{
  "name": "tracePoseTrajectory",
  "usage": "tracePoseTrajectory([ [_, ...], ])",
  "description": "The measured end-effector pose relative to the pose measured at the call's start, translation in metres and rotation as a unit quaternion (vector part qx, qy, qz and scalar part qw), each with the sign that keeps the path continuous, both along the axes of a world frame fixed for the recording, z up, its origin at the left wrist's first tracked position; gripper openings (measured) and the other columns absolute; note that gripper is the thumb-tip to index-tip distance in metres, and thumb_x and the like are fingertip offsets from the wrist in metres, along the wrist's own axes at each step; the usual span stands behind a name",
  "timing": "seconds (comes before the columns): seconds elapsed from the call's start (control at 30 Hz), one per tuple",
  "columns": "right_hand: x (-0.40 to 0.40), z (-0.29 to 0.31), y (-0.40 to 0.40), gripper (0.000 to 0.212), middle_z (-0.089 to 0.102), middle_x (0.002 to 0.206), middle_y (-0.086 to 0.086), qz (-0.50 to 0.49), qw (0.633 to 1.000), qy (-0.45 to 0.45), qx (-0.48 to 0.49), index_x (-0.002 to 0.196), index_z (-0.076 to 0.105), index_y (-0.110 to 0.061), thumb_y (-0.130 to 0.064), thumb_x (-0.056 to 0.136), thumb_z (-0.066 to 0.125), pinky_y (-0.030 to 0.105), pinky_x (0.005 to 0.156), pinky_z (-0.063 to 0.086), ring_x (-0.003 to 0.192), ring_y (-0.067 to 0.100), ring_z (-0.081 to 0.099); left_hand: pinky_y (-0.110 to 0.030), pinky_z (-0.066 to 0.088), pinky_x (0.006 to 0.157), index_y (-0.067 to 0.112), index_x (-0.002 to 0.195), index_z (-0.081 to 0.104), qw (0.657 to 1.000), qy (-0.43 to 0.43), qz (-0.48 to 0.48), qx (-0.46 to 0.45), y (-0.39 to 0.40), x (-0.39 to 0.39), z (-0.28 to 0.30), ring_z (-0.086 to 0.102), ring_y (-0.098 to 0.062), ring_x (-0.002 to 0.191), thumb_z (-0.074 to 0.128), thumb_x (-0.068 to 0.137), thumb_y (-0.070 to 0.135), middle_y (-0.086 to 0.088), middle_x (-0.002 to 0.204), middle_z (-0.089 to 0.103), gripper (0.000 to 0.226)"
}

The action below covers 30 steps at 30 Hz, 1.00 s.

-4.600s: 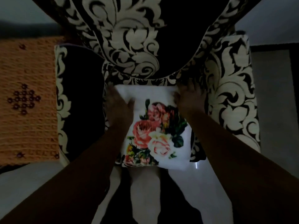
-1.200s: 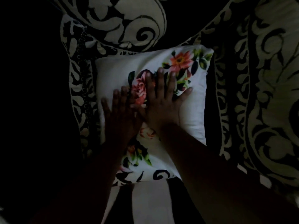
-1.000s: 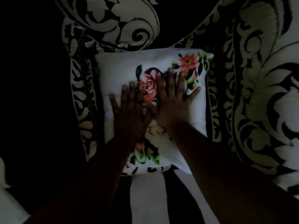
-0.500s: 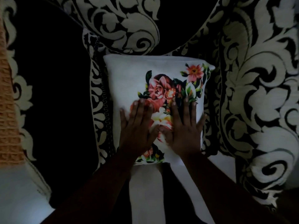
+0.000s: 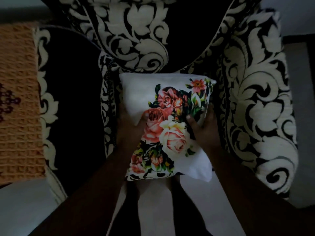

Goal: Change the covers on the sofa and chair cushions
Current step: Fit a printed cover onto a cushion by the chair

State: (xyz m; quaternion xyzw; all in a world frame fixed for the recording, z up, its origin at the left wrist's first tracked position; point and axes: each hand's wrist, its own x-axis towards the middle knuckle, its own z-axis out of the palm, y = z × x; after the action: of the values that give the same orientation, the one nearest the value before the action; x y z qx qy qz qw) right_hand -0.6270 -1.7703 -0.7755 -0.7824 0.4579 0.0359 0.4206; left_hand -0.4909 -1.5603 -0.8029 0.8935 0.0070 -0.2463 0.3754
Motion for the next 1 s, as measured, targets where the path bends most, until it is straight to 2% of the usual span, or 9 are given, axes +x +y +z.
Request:
tracePoseTrajectory([
  [0.1,0.013,0.001,-0.011,0.114,0.01,0.169,0.007,-0.028,0.997,0.041,0.061,0.162,0.004,-0.022,-0.069,0.079,0.067,0.044,0.122,0.017,0.154,0.029,0.012,-0.041,0.044,0.114,0.031,0.15,0.042,0.988,0.083,0.041,-0.121,-0.004,0.011,-0.001,0.053,-0.009,0.132,0.076,0.07,0.074,0.009,0.144,0.056,0.097],
  [0.2,0.025,0.004,-0.015,0.121,0.015,0.167,0.004,-0.046,0.997,0.011,0.069,0.161,0.009,-0.031,-0.077,0.069,0.072,0.054,0.121,0.024,0.153,0.028,0.016,-0.04,0.049,0.109,0.027,0.143,0.051,0.981,0.065,0.087,-0.163,-0.013,0.014,0.005,0.06,-0.006,0.122,0.087,0.073,0.052,0.009,0.134,0.062,0.083],
  [0.33,0.046,0.024,-0.026,0.124,0.019,0.166,-0.002,-0.047,0.995,-0.06,0.064,0.158,0.013,-0.036,-0.085,0.061,0.071,0.054,0.119,0.029,0.152,0.024,0.019,-0.046,0.044,0.113,0.037,0.153,0.034,0.981,-0.001,0.106,-0.165,-0.022,0.035,0.018,0.05,-0.011,0.137,0.084,0.058,0.076,0.011,0.149,0.051,0.114],
  [0.47,0.083,0.054,-0.044,0.105,0.024,0.159,-0.018,-0.039,0.98,-0.183,0.064,0.152,0.022,-0.043,-0.07,0.069,0.079,0.043,0.12,0.029,0.148,0.008,0.023,-0.049,0.038,0.117,0.033,0.158,0.025,0.969,-0.073,0.083,-0.219,-0.045,0.075,0.057,0.041,-0.015,0.145,0.089,0.064,0.065,0.008,0.157,0.042,0.118],
  [0.57,0.116,0.07,-0.063,0.114,0.018,0.164,-0.014,-0.034,0.97,-0.236,0.052,0.158,0.012,-0.04,-0.063,0.071,0.082,0.047,0.122,0.027,0.152,0.01,0.019,-0.049,0.036,0.119,0.029,0.16,0.018,0.958,-0.125,0.079,-0.244,-0.066,0.104,0.084,0.035,-0.016,0.148,0.089,0.065,0.063,0.004,0.161,0.035,0.123],
  [0.7,0.137,0.068,-0.088,0.122,0.027,0.163,-0.011,-0.02,0.958,-0.273,0.089,0.159,0.006,-0.04,-0.048,0.07,0.09,0.051,0.116,0.039,0.148,0.011,0.032,-0.033,0.031,0.122,0.02,0.161,0.013,0.953,-0.152,0.061,-0.253,-0.078,0.113,0.096,0.032,-0.006,0.147,0.09,0.064,0.053,0.005,0.161,0.032,0.129],
  [0.77,0.134,0.063,-0.092,0.119,0.031,0.161,-0.014,0.008,0.96,-0.264,0.094,0.158,0.008,-0.045,-0.042,0.072,0.09,0.049,0.114,0.042,0.146,0.01,0.036,-0.039,0.032,0.122,0.019,0.162,0.01,0.954,-0.144,0.064,-0.253,-0.076,0.108,0.091,0.03,-0.01,0.149,0.089,0.061,0.052,0.004,0.163,0.03,0.132],
  [0.9,0.125,0.056,-0.088,0.106,0.042,0.154,-0.013,0.019,0.949,-0.305,0.079,0.158,0.02,-0.032,-0.017,0.077,0.087,0.027,0.106,0.048,0.14,0.004,0.044,-0.019,0.035,0.115,0.015,0.162,0.013,0.946,-0.161,0.053,-0.275,-0.071,0.098,0.082,0.03,-0.004,0.148,0.093,0.068,0.017,0.003,0.162,0.03,0.122],
  [1.0,0.135,0.057,-0.089,0.1,0.044,0.152,-0.012,0.023,0.94,-0.333,0.065,0.157,0.024,-0.026,-0.011,0.079,0.085,0.021,0.103,0.048,0.139,0.003,0.044,-0.011,0.032,0.112,0.011,0.161,0.014,0.944,-0.191,0.047,-0.266,-0.075,0.106,0.083,0.028,0.006,0.146,0.092,0.071,0.012,0.003,0.162,0.029,0.119],
])
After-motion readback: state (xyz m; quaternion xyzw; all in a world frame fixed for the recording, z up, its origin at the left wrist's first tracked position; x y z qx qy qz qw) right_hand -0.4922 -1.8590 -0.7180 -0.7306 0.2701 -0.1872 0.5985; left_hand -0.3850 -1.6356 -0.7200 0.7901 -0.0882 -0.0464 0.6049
